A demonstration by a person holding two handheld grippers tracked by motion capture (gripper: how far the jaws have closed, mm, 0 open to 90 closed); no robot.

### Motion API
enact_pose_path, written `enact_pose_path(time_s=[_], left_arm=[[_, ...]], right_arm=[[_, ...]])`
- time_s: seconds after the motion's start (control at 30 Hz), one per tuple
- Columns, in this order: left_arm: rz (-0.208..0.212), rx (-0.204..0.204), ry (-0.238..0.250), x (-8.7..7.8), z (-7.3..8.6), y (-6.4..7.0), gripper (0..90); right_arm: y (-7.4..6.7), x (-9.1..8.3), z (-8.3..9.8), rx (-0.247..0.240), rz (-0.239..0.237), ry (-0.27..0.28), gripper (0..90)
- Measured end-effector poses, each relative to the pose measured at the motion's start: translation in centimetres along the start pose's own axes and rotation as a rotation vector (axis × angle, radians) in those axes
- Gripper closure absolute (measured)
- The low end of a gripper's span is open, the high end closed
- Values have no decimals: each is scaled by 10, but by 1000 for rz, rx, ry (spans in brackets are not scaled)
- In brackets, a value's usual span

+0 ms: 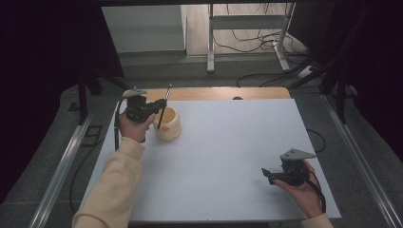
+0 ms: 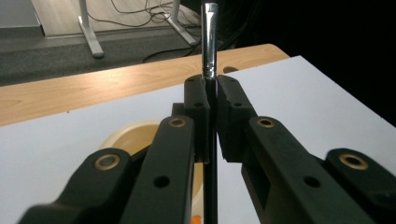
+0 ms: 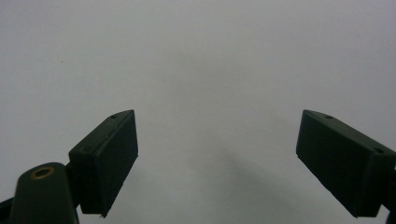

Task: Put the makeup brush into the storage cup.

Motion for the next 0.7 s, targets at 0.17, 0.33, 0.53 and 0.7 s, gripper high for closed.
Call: enact_pose_path(time_s=[0.17,0.33,0.53,0.7], left_arm=[[-8,3,1,4,-5,0,838],[-20,-12,6,8,-8,-3,838],[-30,-26,7,13,-10,-9,838],[-35,-44,10,18,-12,-14,838]], right_arm=[[0,0,0,0,-1,1,130],[0,0,-1,1,-2,0,130],[0,0,0,0,-2,3,130],[1,0,0,0,-2,3,130]])
Point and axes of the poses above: each handheld gripper's, and its own axes: x roughly forward along the jaws, z roughly out of its underside, y roughly to its right, the point moved 1 cm from there along x, roughly forward along the jaws, and after that the axes turned 6 degrees about -z, right-handed, at the moved point
